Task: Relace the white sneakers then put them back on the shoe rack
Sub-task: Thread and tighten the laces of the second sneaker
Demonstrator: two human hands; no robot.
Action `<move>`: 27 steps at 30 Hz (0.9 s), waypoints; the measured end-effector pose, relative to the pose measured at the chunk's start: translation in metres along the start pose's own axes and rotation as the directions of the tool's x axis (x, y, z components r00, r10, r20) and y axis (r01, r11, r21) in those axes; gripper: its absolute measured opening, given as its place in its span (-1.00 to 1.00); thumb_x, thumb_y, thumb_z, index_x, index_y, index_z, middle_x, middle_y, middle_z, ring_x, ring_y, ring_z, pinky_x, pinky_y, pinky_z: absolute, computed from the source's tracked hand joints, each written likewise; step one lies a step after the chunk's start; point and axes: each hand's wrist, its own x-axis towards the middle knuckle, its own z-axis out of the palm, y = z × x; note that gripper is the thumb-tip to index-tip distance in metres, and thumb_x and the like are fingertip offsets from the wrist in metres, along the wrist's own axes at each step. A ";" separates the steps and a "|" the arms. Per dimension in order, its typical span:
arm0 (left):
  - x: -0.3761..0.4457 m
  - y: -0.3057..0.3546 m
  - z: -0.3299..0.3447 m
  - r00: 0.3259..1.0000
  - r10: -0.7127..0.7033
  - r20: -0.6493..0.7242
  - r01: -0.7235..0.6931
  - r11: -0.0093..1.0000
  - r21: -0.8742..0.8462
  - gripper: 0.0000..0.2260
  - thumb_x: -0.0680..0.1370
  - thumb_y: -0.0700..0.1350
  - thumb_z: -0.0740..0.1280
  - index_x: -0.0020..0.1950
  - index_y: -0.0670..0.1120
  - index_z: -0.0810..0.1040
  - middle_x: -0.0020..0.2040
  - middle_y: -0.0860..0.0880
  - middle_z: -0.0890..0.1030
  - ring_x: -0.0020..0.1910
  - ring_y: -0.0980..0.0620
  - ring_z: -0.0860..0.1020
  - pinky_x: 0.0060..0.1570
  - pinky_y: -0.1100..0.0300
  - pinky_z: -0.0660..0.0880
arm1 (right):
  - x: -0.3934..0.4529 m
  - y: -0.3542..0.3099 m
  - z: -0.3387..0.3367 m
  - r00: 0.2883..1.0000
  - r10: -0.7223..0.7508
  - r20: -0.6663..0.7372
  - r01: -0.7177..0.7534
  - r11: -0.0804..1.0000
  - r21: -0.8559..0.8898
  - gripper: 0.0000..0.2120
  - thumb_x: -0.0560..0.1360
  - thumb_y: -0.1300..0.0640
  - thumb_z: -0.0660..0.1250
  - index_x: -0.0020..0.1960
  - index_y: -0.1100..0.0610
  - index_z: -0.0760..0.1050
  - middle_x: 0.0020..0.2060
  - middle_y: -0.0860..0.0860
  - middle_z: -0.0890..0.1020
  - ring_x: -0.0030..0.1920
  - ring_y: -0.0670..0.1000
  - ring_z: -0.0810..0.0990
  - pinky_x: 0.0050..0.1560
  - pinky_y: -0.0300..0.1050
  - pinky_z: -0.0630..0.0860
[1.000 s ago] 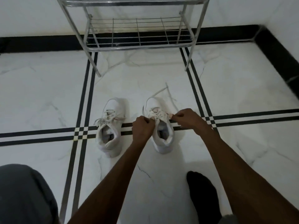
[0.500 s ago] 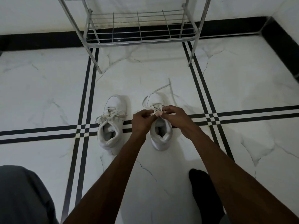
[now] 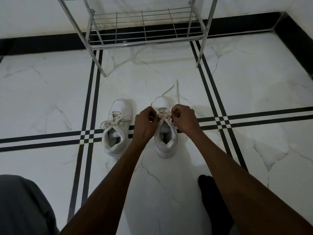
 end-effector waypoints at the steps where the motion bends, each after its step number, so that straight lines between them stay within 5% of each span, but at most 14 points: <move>1: 0.000 0.001 0.001 0.998 0.059 -0.006 -0.059 0.995 0.077 -0.79 0.59 -0.06 0.42 -0.14 -0.10 0.46 -0.27 -0.03 0.63 -0.25 -0.12 0.64 -0.36 -0.11 0.63 | -0.001 0.000 0.002 1.000 -0.022 -0.011 0.021 0.999 -0.040 -0.90 0.55 0.19 0.39 -0.12 0.09 0.50 -0.16 0.07 0.68 -0.15 0.05 0.64 -0.21 -0.15 0.49; 6: -0.003 0.007 0.004 0.974 0.223 0.040 -0.221 0.898 0.380 -0.94 0.63 -0.28 0.24 0.09 -0.24 0.44 -0.22 -0.18 0.61 -0.30 -0.17 0.45 -0.30 0.07 0.23 | -0.012 -0.007 0.007 0.996 -0.084 0.004 0.083 0.971 -0.222 -0.89 0.58 0.23 0.31 -0.03 0.11 0.37 -0.14 0.10 0.60 -0.19 0.08 0.57 -0.32 -0.16 0.33; 12: -0.004 0.003 0.006 0.980 0.195 0.047 -0.195 0.873 0.447 -0.93 0.64 -0.27 0.24 0.11 -0.23 0.44 -0.19 -0.17 0.62 -0.30 -0.12 0.44 -0.29 0.07 0.24 | -0.015 -0.010 0.008 0.998 -0.059 0.016 0.061 0.967 -0.246 -0.89 0.59 0.19 0.30 0.08 0.18 0.42 -0.05 0.15 0.63 -0.10 0.13 0.61 -0.23 -0.07 0.38; 16: -0.001 0.000 0.007 0.999 -0.041 0.032 0.035 0.985 0.170 -0.82 0.63 -0.06 0.36 -0.02 -0.17 0.53 -0.16 -0.09 0.63 -0.15 -0.17 0.62 -0.23 0.01 0.53 | -0.001 -0.011 0.003 0.998 0.016 0.063 -0.012 0.998 -0.062 -0.95 0.55 0.15 0.37 -0.02 0.13 0.56 -0.04 0.07 0.68 0.00 0.08 0.63 -0.06 -0.04 0.56; 20: 0.003 0.010 -0.008 0.962 -0.228 0.149 0.261 0.930 -0.260 -0.61 0.57 0.08 0.46 -0.01 -0.28 0.65 -0.08 -0.14 0.69 -0.05 -0.07 0.65 -0.01 -0.02 0.61 | 0.006 -0.015 -0.008 0.980 0.130 0.150 -0.168 0.946 0.278 -0.87 0.51 0.12 0.44 0.03 0.13 0.65 0.06 0.07 0.71 0.06 0.05 0.68 0.13 0.02 0.63; 24: 0.009 0.027 -0.033 0.994 -0.099 0.050 0.110 0.931 -0.348 -0.73 0.59 0.03 0.44 0.03 -0.17 0.74 -0.01 -0.12 0.77 -0.04 0.05 0.68 0.06 0.13 0.55 | 0.006 -0.017 -0.012 0.979 0.168 0.112 -0.198 0.902 0.384 -0.94 0.51 0.02 0.43 -0.12 -0.02 0.66 -0.11 -0.01 0.76 -0.03 0.03 0.73 0.09 0.17 0.65; 27: 0.016 0.034 -0.044 0.997 0.064 0.040 -0.050 0.954 -0.297 -0.75 0.58 0.02 0.45 0.02 -0.15 0.76 -0.04 -0.10 0.78 0.01 -0.01 0.72 0.09 0.12 0.58 | 0.007 -0.028 -0.014 0.979 0.014 0.203 -0.070 0.960 0.270 -0.86 0.54 0.10 0.38 -0.03 0.05 0.72 -0.17 -0.01 0.77 -0.11 -0.03 0.73 0.06 0.04 0.65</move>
